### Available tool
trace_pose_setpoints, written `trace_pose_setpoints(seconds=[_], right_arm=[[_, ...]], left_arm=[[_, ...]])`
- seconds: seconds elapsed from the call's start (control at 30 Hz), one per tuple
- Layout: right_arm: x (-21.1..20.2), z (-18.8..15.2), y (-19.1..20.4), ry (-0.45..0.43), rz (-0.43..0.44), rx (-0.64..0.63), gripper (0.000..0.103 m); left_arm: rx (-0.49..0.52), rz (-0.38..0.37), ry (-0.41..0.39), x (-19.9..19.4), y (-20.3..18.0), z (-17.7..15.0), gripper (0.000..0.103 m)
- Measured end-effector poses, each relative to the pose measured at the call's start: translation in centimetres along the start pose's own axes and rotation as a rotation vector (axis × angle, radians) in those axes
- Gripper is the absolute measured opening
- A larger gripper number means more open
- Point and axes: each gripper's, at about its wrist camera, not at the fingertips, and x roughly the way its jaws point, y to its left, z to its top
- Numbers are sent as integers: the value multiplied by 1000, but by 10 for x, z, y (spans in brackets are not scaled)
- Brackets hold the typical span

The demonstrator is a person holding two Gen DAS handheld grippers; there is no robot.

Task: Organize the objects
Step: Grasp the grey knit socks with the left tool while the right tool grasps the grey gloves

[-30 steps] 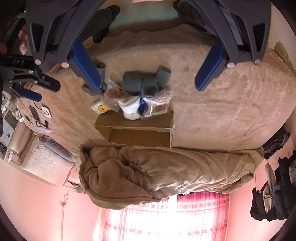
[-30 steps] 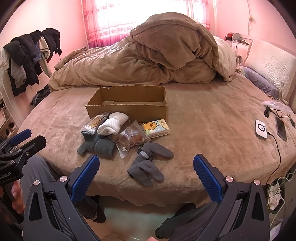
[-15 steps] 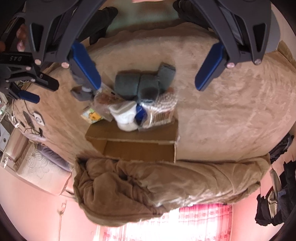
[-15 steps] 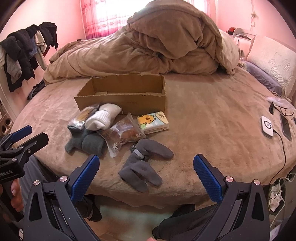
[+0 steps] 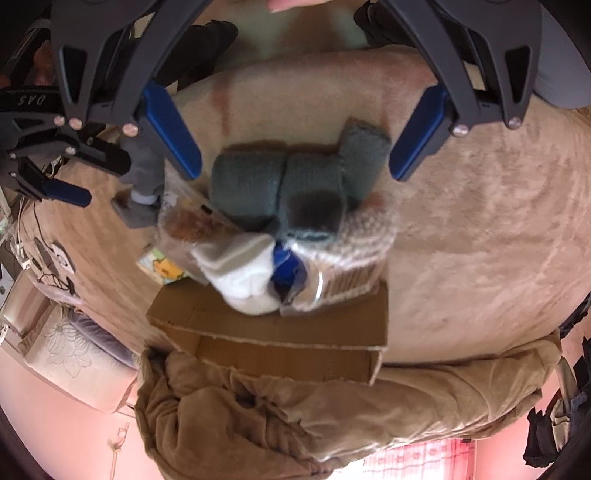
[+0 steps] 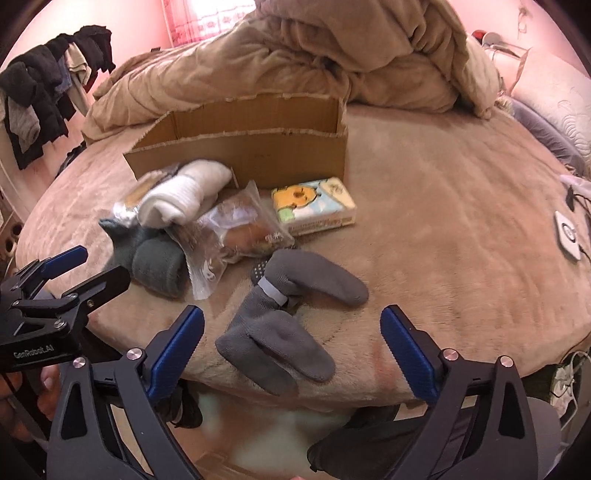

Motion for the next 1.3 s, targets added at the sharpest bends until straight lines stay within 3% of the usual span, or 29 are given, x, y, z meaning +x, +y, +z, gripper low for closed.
trace_pose_setpoints(seconds=[0.17,0.23,0.47,0.53,0.6,0.7,0.87,1.3], right_arm=[[19,-3,-2,22,40,-12,91],[25,-4,-3,33,59,-10,82],[39,-10,-9,59,141,-1,71],[37,-11,-16,49,156,15,58],[37,-12,-19,42,151,17,49],[34,-14,-21,30,163,11,27],[25,-16,-19,7,144,-23,21],[-19,-6,-16,-101,130,-38,20]], left_arm=[[12,0,23,25,-4,-7,102],[21,5,22,30,-7,-8,102],[57,53,27,50,-15,-8,102],[58,57,26,52,-15,-9,102],[60,61,23,51,-16,-9,94],[72,65,18,44,-20,-10,78],[68,48,6,29,-20,-12,66],[41,-3,-58,-31,-20,2,64]])
